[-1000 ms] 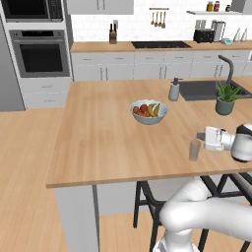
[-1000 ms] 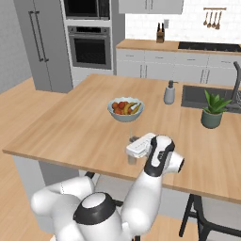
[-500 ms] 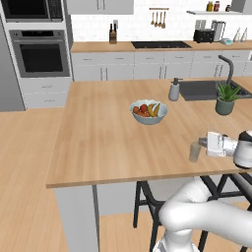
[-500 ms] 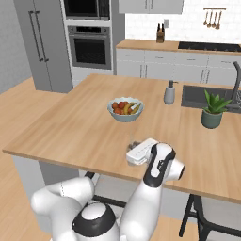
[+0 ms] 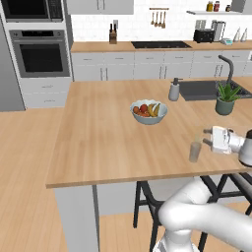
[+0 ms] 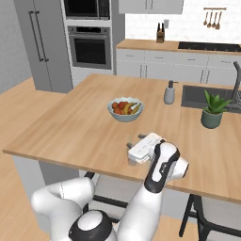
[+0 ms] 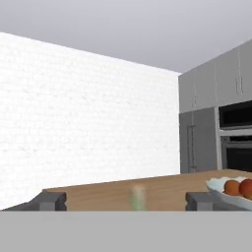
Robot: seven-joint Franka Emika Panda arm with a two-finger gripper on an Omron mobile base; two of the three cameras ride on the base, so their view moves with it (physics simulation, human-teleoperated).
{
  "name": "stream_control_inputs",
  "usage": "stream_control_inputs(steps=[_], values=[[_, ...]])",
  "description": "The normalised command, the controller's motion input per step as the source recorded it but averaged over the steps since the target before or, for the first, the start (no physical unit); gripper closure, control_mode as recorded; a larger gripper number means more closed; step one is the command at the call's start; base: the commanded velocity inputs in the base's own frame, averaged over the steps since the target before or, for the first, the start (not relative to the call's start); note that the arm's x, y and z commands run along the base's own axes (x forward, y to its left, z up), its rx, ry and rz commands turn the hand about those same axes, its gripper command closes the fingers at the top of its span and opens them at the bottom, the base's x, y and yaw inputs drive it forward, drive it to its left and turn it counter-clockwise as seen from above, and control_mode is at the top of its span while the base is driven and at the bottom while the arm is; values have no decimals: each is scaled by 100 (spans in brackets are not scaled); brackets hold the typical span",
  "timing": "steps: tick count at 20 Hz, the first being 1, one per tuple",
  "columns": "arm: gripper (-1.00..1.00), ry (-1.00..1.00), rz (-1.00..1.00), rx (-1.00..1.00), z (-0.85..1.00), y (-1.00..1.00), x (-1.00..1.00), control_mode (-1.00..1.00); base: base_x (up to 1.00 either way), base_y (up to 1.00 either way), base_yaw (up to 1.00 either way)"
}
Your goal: Take a straw from the drawer in front and place it inside the glass cup on the dining counter.
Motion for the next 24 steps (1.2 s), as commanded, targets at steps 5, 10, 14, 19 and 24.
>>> stream_control_inputs(steps=[5,10,14,19,24], values=[[-100,-2,0,3,100,-23,-50,-100,0,0,0],[-100,0,0,-11,100,6,-72,-100,0,0,0],[-100,0,0,-43,69,57,-84,-100,0,0,0],[-100,1,0,-56,37,90,-68,-100,0,0,0],[-100,15,2,-52,9,100,-14,-100,0,0,0]])
